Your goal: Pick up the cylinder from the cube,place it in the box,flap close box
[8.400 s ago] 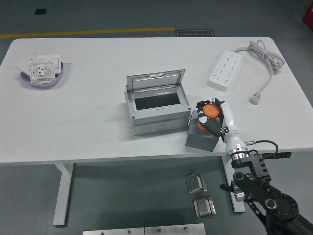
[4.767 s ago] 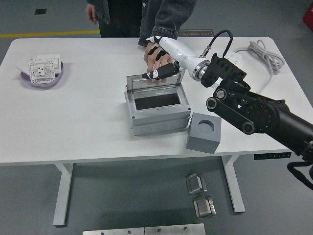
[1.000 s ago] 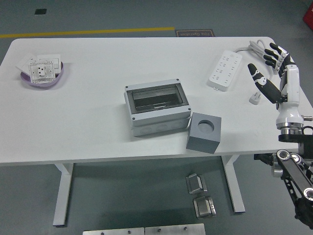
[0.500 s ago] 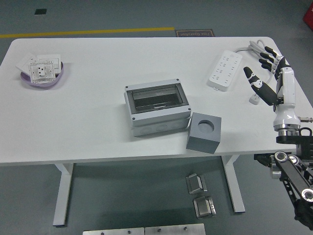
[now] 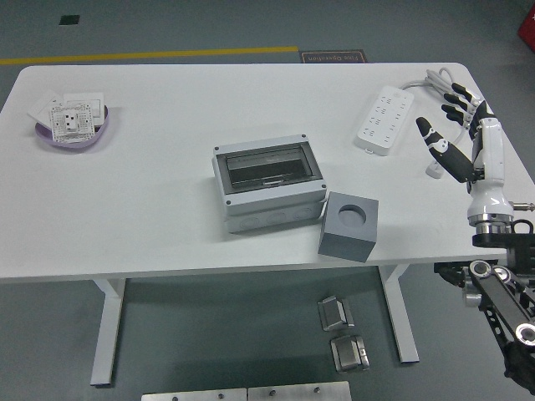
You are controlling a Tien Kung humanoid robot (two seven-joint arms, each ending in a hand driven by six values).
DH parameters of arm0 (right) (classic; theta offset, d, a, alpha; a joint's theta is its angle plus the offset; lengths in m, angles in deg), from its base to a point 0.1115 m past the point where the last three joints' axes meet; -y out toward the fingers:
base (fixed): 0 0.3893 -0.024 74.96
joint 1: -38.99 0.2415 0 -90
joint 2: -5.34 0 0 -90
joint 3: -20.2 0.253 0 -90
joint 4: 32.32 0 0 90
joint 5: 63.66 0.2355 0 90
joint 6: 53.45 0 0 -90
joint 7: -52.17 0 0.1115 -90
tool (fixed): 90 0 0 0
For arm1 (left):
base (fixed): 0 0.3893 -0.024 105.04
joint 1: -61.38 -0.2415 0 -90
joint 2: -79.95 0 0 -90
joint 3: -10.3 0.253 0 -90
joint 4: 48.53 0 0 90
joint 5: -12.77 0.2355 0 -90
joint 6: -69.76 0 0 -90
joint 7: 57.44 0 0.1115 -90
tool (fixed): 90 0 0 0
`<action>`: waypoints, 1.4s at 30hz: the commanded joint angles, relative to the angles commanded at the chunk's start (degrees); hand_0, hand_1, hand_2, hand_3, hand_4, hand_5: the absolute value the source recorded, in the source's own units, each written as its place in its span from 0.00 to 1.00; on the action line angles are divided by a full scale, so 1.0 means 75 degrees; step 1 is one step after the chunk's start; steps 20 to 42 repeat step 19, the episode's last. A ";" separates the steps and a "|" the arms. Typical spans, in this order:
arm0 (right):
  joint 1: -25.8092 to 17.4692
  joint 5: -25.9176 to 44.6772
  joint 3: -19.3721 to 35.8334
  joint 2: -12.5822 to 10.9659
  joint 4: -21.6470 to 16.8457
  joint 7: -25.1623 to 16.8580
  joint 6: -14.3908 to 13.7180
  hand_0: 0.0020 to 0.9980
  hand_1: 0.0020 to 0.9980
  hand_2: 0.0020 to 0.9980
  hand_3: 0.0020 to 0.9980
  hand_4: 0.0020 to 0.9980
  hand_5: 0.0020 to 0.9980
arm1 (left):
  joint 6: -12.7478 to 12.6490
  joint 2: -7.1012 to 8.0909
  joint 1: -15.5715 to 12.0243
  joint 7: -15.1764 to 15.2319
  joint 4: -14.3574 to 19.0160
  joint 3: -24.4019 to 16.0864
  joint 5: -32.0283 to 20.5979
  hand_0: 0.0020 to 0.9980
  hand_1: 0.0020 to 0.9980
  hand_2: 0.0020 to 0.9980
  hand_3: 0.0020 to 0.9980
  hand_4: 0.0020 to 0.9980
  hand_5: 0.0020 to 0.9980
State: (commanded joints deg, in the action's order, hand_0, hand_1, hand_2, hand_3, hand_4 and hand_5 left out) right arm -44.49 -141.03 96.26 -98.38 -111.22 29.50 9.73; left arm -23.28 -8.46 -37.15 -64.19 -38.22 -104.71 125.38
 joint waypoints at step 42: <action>-0.0090 0.0025 0.0194 -0.0018 -0.0024 -0.0048 -0.0006 0.75 0.71 0.75 0.79 0.93 0.46 | 0.0231 0.0178 0.0217 -0.0670 0.0000 0.0122 -0.0123 0.73 0.76 0.75 0.70 0.67 0.09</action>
